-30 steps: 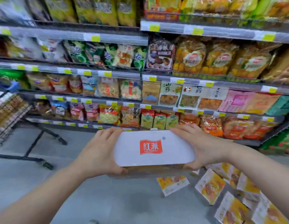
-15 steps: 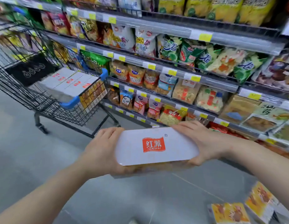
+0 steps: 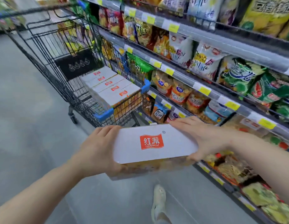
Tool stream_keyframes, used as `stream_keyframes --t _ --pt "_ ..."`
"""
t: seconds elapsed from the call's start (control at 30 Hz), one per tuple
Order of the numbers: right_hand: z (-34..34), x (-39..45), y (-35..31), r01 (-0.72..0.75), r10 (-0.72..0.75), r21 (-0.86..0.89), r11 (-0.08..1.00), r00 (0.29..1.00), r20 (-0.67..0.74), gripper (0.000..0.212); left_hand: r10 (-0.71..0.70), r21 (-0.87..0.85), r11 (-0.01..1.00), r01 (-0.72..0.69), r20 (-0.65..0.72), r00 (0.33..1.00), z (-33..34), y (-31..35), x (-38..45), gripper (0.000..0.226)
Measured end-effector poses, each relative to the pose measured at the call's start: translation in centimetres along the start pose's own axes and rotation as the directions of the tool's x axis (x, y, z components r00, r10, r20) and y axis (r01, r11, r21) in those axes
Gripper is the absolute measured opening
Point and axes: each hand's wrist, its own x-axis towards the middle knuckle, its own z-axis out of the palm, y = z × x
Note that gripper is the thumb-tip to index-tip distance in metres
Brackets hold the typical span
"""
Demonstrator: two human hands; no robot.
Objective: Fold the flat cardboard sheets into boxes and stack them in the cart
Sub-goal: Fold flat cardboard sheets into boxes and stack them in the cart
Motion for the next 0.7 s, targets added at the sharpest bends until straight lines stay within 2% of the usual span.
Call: stream_keyframes --t 0.23,0.33,0.53,0.7 --pt "-8.0 9.5 6.8 0.108 -0.105 -0.046 0.993 0.992 0.066 0.113 -0.166 0.054 0.984 0.167 -0.025 0.986 -2.1 -1.8 9.4 0.12" --pt "-11.2 13.4 8.8 0.165 -0.16 -0.076 0.983 0.985 0.072 0.116 -0.22 0.015 0.975 0.221 -0.052 0.974 -2.8 -3.0 12.9 0.119" --pt "-15.3 19.5 9.3 0.21 -0.197 -0.112 0.971 0.974 0.115 0.106 -0.288 -0.025 0.958 0.287 -0.047 0.956 -4.5 -6.0 16.9 0.122" --pt "-17.8 25.1 8.5 0.225 -0.208 -0.145 0.963 0.97 0.123 0.11 -0.3 -0.024 0.954 0.299 -0.065 0.952 -5.9 -10.7 19.8 0.121"
